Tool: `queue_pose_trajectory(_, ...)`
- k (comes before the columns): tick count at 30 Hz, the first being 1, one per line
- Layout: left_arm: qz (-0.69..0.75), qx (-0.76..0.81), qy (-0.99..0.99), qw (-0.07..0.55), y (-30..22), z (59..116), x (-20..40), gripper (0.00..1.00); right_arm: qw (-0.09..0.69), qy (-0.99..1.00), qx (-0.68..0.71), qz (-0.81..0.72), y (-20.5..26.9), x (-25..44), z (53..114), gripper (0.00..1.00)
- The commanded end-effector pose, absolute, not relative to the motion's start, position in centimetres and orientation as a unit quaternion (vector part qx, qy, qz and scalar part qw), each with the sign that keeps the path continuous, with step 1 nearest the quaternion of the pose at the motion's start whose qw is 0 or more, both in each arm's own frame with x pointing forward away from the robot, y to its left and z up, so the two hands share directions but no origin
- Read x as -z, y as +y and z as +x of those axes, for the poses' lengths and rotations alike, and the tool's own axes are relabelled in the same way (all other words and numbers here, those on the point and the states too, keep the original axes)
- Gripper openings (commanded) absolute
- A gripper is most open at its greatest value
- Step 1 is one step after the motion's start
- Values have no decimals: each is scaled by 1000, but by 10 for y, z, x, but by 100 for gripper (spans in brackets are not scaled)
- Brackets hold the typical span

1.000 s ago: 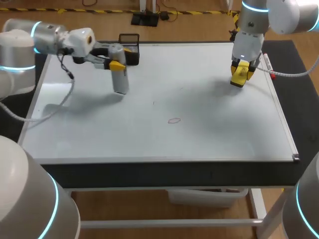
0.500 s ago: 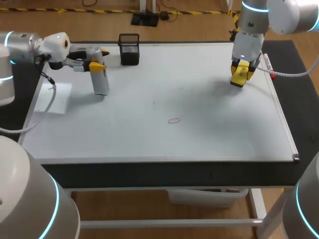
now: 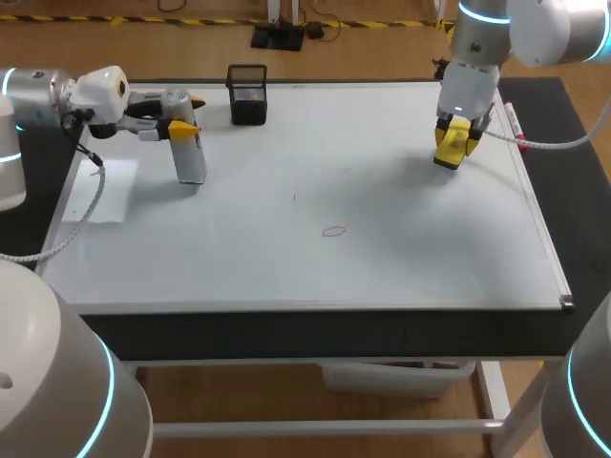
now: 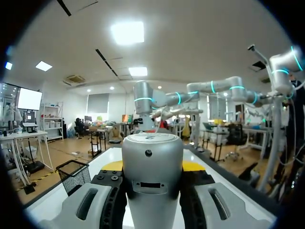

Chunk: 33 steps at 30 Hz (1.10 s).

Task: Pick up the inspection probe, press it on each red-marked spot on the whiteboard one by one, put down the probe, pick up the eraser, and wipe off all the red marks.

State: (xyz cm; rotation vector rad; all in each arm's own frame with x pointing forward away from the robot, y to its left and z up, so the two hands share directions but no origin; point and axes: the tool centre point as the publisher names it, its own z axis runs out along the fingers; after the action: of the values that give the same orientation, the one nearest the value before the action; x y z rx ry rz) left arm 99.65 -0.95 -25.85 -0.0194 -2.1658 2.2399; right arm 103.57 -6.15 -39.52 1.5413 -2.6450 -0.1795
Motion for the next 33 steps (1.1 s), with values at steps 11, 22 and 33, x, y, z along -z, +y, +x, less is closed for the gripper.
queue_pose_trajectory(11,-2,-718,-696,7,-11,993,256,0,41,-852,52,519,22,389,989,0)
queue_pose_trajectory(22,-2,-718,-696,7,-11,993,256,0,46,-839,46,539,87,395,947,0)
queue_pose_trajectory(33,-2,-718,-696,7,-11,993,256,0,51,-814,38,578,125,397,914,0)
